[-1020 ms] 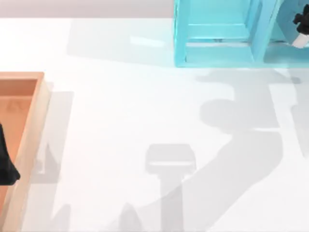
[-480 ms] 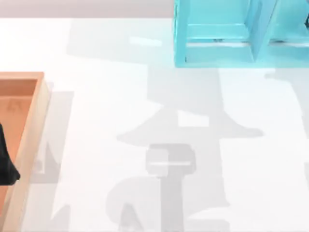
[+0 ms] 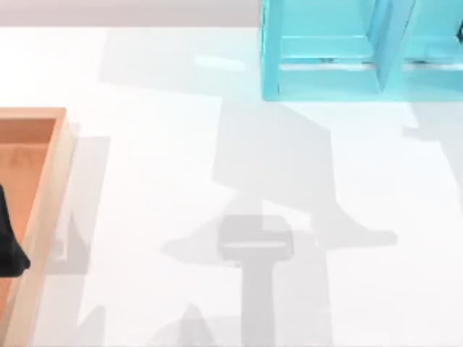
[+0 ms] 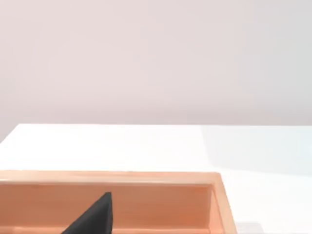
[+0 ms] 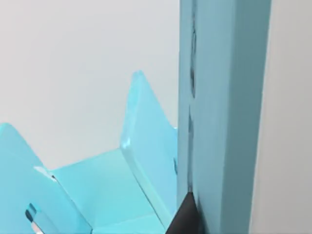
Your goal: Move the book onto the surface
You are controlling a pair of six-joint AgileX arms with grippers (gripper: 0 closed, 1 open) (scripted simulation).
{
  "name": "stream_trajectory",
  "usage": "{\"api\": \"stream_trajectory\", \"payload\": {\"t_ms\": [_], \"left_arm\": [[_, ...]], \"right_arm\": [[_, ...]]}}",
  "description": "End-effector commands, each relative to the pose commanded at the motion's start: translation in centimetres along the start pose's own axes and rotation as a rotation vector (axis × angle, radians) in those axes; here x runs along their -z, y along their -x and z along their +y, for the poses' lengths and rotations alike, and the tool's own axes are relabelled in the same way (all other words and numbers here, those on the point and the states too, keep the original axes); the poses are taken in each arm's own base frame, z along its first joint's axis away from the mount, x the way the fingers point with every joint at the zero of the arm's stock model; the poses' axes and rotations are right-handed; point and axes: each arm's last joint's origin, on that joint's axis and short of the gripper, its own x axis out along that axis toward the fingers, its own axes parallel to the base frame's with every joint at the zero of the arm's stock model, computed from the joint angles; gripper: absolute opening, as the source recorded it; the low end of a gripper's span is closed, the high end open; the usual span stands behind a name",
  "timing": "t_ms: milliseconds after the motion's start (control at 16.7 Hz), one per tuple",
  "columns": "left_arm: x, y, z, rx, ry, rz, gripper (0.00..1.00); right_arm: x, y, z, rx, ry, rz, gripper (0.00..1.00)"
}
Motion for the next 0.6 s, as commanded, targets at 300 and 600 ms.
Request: {"api": "stream_trajectory", "payload": {"t_ms": [300, 600], "left_arm": [[0.0, 0.0, 0.0, 0.0, 0.0, 0.0, 1.0], [0.0, 0.0, 0.0, 0.0, 0.0, 0.0, 1.0]], "right_arm": [[0.6, -0.8, 0.7, -0.003, 0.037, 0.012, 0.0], [5.2, -4.5, 5.9, -0.041, 0.341, 0.082, 0.0]]}}
